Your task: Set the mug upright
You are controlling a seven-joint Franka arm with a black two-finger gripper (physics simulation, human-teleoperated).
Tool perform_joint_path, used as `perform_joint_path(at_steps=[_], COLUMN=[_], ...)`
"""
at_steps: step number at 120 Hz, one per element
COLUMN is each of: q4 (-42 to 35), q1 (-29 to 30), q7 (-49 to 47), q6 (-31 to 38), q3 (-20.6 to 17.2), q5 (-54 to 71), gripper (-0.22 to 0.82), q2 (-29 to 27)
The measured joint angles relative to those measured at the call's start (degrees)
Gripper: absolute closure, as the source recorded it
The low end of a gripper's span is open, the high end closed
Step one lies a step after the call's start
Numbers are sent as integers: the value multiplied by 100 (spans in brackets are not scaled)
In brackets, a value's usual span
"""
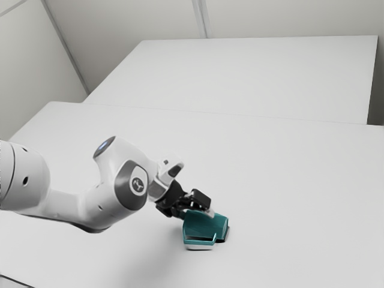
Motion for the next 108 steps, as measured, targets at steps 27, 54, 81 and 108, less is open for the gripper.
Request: perform_joint_path(at_steps=[27,54,81,108], q4=[100,222,419,497], q1=[-62,-63,-68,-189], q7=[89,151,183,198], q6=[67,95,129,218], q3=[-125,-303,-623,-737], q5=[-238,-283,-398,-698], gripper=[4,11,30,53], q2=[34,10,-23,15])
